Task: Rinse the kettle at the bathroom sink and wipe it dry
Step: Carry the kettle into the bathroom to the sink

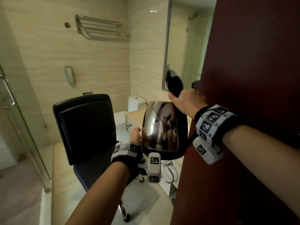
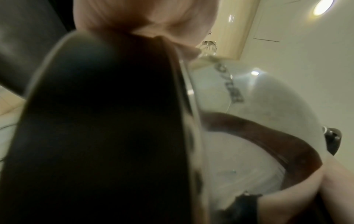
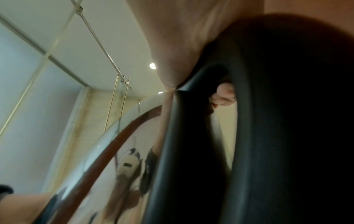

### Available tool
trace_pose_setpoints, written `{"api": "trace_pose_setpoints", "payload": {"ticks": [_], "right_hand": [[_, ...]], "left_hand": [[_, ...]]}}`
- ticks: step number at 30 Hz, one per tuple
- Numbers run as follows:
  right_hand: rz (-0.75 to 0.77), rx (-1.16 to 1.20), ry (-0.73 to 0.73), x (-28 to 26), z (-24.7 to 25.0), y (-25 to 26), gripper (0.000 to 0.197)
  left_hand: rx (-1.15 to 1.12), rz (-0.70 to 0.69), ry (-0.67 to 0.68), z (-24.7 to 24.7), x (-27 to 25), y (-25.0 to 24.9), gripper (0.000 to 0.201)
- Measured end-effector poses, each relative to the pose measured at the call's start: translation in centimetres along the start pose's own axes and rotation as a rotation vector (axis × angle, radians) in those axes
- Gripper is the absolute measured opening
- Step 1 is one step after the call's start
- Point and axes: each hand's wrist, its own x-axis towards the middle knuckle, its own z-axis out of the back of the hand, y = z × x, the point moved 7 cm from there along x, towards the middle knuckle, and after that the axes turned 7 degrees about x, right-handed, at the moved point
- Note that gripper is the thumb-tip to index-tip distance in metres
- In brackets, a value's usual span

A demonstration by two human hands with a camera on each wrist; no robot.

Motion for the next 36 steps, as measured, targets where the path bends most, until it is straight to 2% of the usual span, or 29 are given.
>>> {"api": "trace_pose_setpoints", "payload": {"ticks": [2, 5, 9, 14, 18, 21, 24, 25, 26, 29, 34, 36], "right_hand": [[0.025, 0.006, -0.001, 2.6, -0.9, -0.1, 0.059], [0.034, 0.007, 0.018, 5.8, -2.4, 0.0, 0.059], [0.025, 0.028, 0.064, 10.2, -5.2, 0.2, 0.059], [0.002, 0.110, 0.121, 15.9, -10.1, 1.4, 0.057], [-0.057, 0.140, 0.127, 20.3, -13.9, 2.6, 0.052], [-0.098, 0.176, 0.133, 23.9, -16.6, 3.3, 0.051], [-0.150, 0.192, 0.124, 27.3, -18.9, 3.4, 0.051], [-0.166, 0.193, 0.115, 28.4, -19.5, 3.3, 0.051], [-0.186, 0.197, 0.108, 29.5, -20.1, 3.0, 0.051], [-0.241, 0.201, 0.094, 32.0, -21.5, 1.7, 0.052], [-0.354, 0.334, 0.108, 36.5, -24.8, -3.1, 0.051], [-0.392, 0.402, 0.119, 38.2, -25.9, -5.2, 0.047]], "left_hand": [[0.006, -0.011, -0.016, -0.4, 2.0, -1.2, 0.023], [-0.003, -0.015, -0.013, -0.6, 4.6, -2.6, 0.047], [-0.050, -0.013, -0.015, -0.5, 8.6, -4.5, 0.037], [0.004, -0.006, -0.035, 1.2, 14.6, -7.7, 0.022], [0.050, 0.017, -0.044, 3.6, 20.6, -10.6, 0.024], [0.134, 0.006, -0.037, 4.3, 23.7, -13.2, 0.008], [0.127, -0.037, 0.032, 4.2, 27.8, -15.7, 0.027], [0.115, -0.014, 0.049, 4.0, 28.9, -16.2, 0.022], [0.126, -0.001, 0.045, 3.9, 30.2, -16.8, 0.010], [0.126, 0.009, 0.029, 3.4, 34.0, -17.9, 0.026], [0.128, 0.036, 0.066, 0.4, 40.2, -19.3, 0.019], [0.164, 0.078, 0.128, -1.6, 41.9, -19.4, 0.025]]}}
